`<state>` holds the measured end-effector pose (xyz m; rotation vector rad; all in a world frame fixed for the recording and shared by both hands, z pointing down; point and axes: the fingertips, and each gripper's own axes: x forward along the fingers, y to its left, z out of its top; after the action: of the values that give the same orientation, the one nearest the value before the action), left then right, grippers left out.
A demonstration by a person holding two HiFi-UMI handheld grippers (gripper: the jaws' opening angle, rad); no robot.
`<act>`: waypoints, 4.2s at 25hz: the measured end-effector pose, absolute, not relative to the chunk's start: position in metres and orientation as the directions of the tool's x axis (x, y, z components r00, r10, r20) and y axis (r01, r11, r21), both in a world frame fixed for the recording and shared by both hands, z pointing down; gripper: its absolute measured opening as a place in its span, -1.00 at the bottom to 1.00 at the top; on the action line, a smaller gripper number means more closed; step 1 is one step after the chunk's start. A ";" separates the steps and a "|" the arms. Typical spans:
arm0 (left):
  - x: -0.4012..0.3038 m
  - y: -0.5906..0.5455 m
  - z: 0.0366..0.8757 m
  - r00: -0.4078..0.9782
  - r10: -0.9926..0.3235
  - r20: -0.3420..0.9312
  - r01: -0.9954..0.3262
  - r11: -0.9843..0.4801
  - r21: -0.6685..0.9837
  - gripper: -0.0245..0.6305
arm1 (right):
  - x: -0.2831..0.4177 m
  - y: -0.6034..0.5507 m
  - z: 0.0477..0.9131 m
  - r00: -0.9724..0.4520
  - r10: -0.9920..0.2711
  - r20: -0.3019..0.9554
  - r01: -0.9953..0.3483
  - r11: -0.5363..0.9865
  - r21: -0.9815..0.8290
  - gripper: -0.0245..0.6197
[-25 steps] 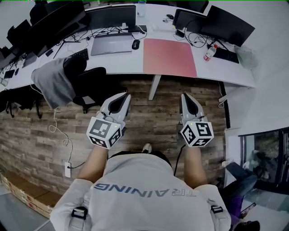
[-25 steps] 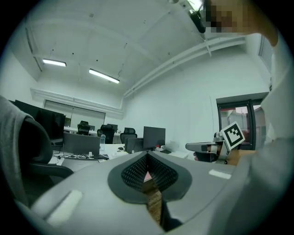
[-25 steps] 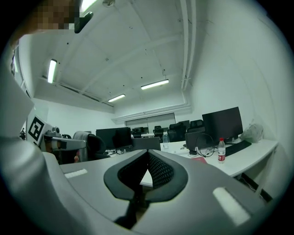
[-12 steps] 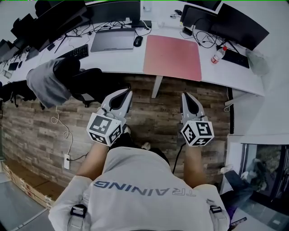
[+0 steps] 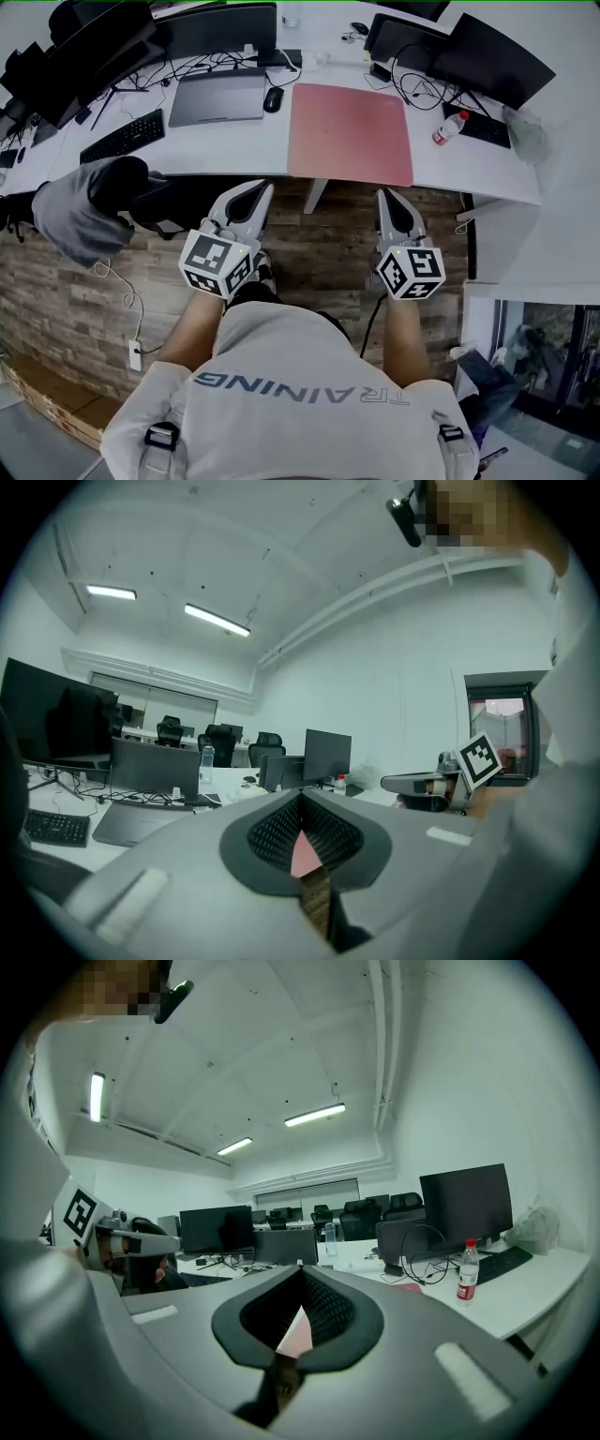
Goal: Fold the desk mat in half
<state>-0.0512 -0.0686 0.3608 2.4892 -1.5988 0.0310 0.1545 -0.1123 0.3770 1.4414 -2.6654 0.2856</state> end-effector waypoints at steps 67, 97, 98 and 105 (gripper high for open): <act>-0.177 -0.172 0.484 0.206 -0.896 0.394 -0.962 -0.110 0.251 -0.92 | -0.040 -0.229 0.724 -0.265 -0.459 0.848 -0.174 0.888 0.426 -0.60; -0.054 -0.243 0.454 0.442 -0.830 0.339 -0.896 -0.386 0.222 -0.92 | 0.097 -0.304 0.617 -0.383 -0.629 0.677 -0.785 0.608 0.120 -0.84; -0.047 -0.246 0.453 0.450 -0.826 0.339 -0.892 -0.395 0.221 -0.92 | 0.104 -0.305 0.616 -0.381 -0.631 0.675 -0.795 0.597 0.108 -0.84; -0.005 -0.264 0.450 0.496 -0.801 0.335 -0.868 -0.448 0.212 -0.92 | 0.154 -0.317 0.615 -0.354 -0.658 0.665 -0.860 0.508 0.044 -0.84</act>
<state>-0.0049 -0.2644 0.4502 2.3905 -1.3943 0.2634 0.1540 -0.3165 0.6151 1.2359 -2.1221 0.4172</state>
